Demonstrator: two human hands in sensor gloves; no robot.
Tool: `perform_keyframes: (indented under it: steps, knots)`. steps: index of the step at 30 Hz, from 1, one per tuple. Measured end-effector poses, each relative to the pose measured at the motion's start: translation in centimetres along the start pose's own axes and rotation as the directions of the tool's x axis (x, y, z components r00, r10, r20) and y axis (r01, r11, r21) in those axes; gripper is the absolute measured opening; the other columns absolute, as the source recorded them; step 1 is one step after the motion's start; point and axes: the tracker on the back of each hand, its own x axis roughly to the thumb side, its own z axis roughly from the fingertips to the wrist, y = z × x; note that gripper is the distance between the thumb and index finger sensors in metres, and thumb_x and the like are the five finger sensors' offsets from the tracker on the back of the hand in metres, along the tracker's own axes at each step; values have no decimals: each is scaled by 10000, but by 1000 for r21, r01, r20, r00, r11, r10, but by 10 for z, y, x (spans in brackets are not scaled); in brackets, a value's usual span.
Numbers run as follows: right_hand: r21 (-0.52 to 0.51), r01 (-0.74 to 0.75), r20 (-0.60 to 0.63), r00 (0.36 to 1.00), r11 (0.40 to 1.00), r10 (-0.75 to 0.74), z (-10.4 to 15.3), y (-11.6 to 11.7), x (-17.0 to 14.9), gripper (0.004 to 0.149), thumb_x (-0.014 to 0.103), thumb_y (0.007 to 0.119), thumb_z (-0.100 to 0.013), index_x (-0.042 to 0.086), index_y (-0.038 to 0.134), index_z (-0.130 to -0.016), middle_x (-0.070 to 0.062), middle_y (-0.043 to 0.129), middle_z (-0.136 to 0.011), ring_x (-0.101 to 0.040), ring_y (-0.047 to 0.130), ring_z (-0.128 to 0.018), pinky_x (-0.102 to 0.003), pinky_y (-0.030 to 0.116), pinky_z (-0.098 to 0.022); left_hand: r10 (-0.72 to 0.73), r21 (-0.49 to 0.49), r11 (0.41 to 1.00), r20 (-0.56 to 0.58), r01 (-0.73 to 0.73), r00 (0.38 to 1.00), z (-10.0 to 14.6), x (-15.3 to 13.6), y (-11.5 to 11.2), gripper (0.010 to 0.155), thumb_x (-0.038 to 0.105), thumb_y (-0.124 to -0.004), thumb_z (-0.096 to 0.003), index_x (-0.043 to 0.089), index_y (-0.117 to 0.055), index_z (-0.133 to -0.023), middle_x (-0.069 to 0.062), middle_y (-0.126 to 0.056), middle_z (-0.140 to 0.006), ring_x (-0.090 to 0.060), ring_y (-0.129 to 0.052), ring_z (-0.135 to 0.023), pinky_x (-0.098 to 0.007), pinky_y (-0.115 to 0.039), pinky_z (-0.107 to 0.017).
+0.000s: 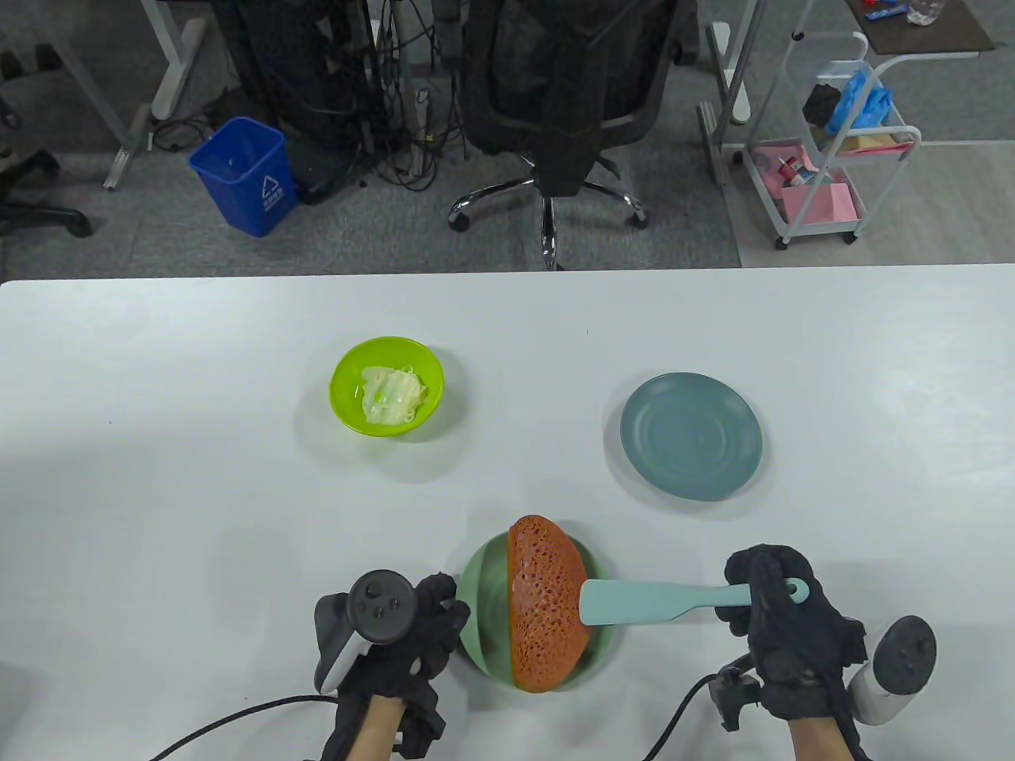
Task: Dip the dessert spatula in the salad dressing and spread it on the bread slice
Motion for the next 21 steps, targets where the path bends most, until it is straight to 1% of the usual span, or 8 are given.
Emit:
perform_keyframes:
  steps: [1,4,8,10,13,16,19,21]
  knots:
    - [1,8,5,1000,1000,-8,0,0,-1,351,397,720,-615,100,750,-800,-206,799,-739,-425,964,-324,-411,844,-173,0,0,1000,0,0,1000,0,0,0,558,433,-820,-610,73,-756,-1031,49,-1010,-632,-105,-1091,-318,-272,-938,-233]
    - [32,111,35,993,993,-112,-1,7,-9,373,428,751,-604,113,753,-804,-211,809,-732,-402,999,-328,-386,887,-170,0,0,1000,-1,0,1000,0,0,0,557,434,-820,-610,76,-754,-1032,49,-1010,-631,-103,-1091,-317,-272,-938,-233]
    - [130,187,-46,982,974,-182,-1,23,-21,414,436,784,-601,113,709,-849,-226,762,-792,-428,997,-414,-404,913,-242,0,0,1000,-1,0,1000,0,0,0,554,433,-820,-611,78,-756,-1030,50,-1009,-632,-104,-1090,-318,-272,-938,-234]
    - [149,187,-69,982,971,-179,0,30,-24,417,431,792,-598,114,703,-855,-226,758,-798,-430,998,-428,-403,919,-253,1,-1,1000,-1,-1,1000,0,0,0,556,433,-820,-610,74,-756,-1030,50,-1009,-632,-104,-1091,-318,-272,-938,-234]
    - [175,169,-89,984,970,-156,2,39,-28,424,417,803,-595,111,692,-866,-237,741,-816,-442,996,-450,-407,928,-274,-1,0,1000,-1,1,1000,0,0,0,556,433,-820,-610,74,-756,-1031,50,-1010,-631,-104,-1091,-318,-273,-938,-233]
    - [188,115,-95,991,975,-98,3,43,-29,427,402,800,-598,99,684,-876,-252,730,-822,-449,994,-465,-413,929,-286,0,0,1000,0,0,1000,0,0,0,557,432,-819,-611,73,-754,-1032,49,-1009,-632,-104,-1091,-318,-273,-938,-234]
    - [198,61,-69,996,978,-48,5,46,-25,427,359,795,-609,63,693,-898,-276,734,-830,-471,980,-481,-454,900,-293,0,0,1000,0,0,1000,0,0,0,557,432,-818,-612,73,-753,-1033,49,-1009,-632,-105,-1090,-320,-273,-937,-235]
    - [187,-22,-44,999,982,31,6,47,-19,416,356,790,-611,68,703,-900,-263,747,-836,-476,968,-500,-481,867,-308,0,0,1000,0,0,1000,0,0,0,556,432,-819,-612,75,-753,-1033,48,-1008,-633,-105,-1090,-319,-273,-937,-235]
